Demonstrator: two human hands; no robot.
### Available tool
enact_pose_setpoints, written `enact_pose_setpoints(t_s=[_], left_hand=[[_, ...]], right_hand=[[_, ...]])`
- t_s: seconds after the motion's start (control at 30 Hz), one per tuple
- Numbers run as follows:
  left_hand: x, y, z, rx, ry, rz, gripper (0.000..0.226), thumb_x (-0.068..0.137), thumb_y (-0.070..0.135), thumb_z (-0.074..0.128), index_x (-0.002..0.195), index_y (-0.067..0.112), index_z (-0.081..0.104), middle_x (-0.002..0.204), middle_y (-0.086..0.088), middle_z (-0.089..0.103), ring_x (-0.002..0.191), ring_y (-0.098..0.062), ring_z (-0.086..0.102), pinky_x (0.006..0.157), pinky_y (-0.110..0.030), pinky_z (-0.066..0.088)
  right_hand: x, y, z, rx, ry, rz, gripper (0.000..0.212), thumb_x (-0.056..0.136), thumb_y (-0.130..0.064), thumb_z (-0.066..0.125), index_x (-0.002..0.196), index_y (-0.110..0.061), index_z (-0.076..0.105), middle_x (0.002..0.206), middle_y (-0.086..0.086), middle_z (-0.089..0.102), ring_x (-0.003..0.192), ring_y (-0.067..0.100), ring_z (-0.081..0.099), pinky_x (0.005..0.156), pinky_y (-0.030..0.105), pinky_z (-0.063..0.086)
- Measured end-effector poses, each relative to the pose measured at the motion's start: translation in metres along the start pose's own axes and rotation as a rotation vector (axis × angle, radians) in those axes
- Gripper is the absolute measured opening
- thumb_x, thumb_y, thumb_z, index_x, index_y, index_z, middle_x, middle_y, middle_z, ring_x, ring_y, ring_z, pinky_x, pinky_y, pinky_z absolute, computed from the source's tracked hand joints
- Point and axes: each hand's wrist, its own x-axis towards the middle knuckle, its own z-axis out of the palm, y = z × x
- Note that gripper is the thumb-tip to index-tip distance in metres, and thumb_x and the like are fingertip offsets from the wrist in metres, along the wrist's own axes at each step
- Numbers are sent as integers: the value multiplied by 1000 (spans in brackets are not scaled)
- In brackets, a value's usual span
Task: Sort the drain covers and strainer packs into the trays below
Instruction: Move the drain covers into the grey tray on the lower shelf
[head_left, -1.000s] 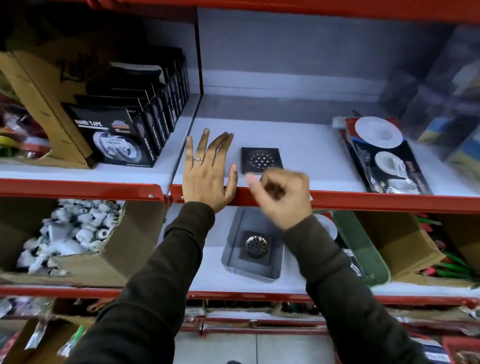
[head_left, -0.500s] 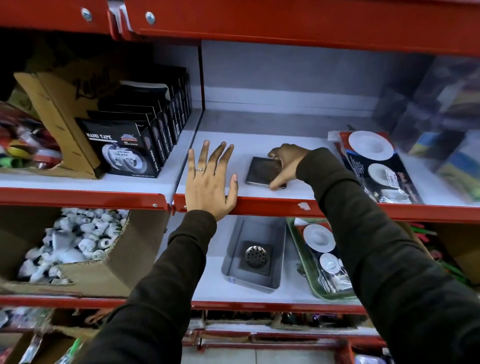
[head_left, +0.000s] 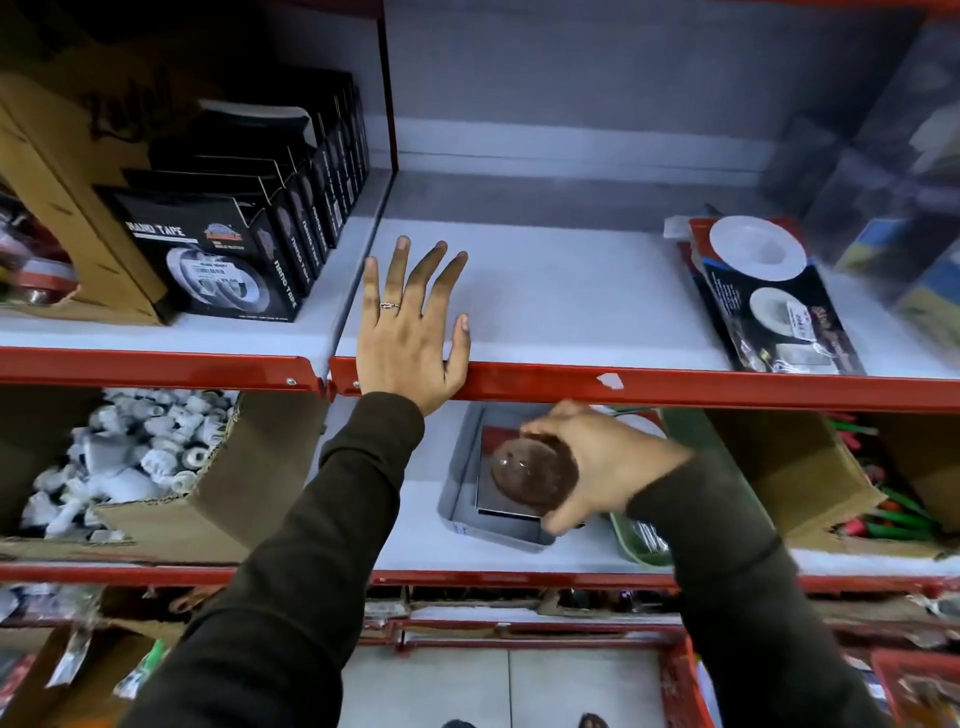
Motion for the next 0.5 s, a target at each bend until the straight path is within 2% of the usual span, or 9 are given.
enact_pose_setpoints(t_s=[0.1, 0.17, 0.27, 0.37, 0.5], left_hand=[[1, -1, 0, 9, -4, -1, 60, 95, 40, 32, 152, 21, 35, 160, -4, 35, 153, -32, 19, 124, -56, 12], [1, -1, 1, 9, -2, 3, 61, 95, 41, 31, 152, 21, 34, 160, -4, 34, 153, -32, 19, 124, -56, 11], [2, -3, 4, 10, 15, 3, 61, 94, 41, 31, 152, 22, 35, 159, -3, 36, 153, -32, 19, 123, -57, 11], [2, -4, 6, 17, 13, -1, 62, 94, 42, 29, 152, 22, 34, 158, -2, 37, 153, -31, 19, 123, -57, 12], [2, -4, 4, 28, -15, -4, 62, 94, 43, 28, 152, 23, 34, 158, -2, 37, 153, -31, 18, 123, -57, 10]], right_hand=[[55, 25, 47, -8, -94, 199, 84, 52, -53, 85, 125, -23, 57, 124, 4, 61, 113, 25, 60, 102, 36, 49], [87, 39, 75, -50, -83, 280, 92, 57, -50, 85, 135, -16, 50, 139, 10, 55, 126, 30, 54, 110, 38, 43], [116, 52, 112, -146, -46, 336, 97, 62, -50, 82, 142, -14, 41, 147, 14, 44, 137, 33, 42, 114, 42, 33], [130, 63, 138, -212, -82, 356, 97, 68, -47, 80, 147, -12, 35, 152, 14, 37, 142, 33, 35, 119, 47, 24], [132, 71, 149, -194, -50, 349, 102, 69, -46, 78, 152, -14, 27, 158, 12, 30, 147, 31, 29, 123, 48, 12]])
